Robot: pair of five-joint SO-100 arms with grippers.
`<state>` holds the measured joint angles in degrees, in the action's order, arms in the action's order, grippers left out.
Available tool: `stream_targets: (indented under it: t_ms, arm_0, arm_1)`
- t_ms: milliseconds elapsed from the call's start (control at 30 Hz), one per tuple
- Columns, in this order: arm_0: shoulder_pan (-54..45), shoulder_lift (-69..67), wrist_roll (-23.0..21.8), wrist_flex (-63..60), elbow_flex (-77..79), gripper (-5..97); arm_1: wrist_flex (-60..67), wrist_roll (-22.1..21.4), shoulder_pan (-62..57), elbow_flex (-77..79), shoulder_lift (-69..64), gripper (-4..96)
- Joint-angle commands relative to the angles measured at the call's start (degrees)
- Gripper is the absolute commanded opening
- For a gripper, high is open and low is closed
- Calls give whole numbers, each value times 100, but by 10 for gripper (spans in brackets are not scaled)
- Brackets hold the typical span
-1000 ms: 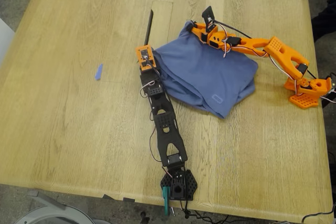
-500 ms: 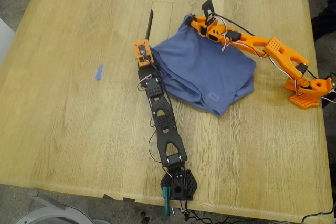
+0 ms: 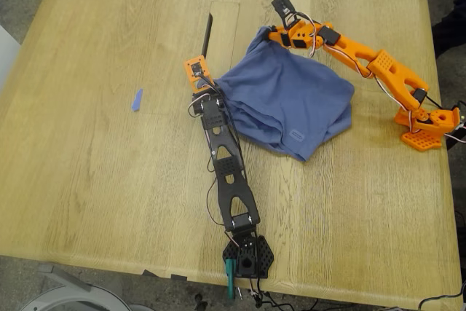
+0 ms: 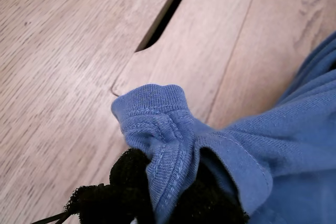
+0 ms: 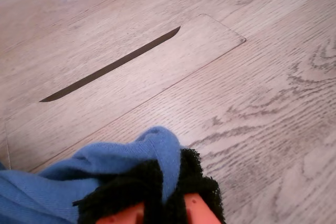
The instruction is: Fold a T-shirt
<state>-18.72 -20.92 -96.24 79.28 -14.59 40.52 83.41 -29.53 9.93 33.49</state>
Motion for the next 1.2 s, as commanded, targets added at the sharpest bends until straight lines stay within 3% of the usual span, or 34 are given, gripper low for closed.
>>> stream_targets:
  t_ms: [0, 633, 867, 1167]
  arm_0:
    - [-123, -1266, -70, 281, -431, -3]
    - [677, -3226, -237, 2452, 396, -3]
    - [1099, -4087, -316, 2575, 1371, -3]
    - [2048, -5282, -598, 2602, 3023, -3]
  arm_1:
    - [352, 53, -185, -316, 809, 0]
    - [4254, 18, -88, -176, 2575, 0]
    - [5616, 9, -70, -466, 2821, -1]
    - [5660, -53, -26, 1477, 4122, -1]
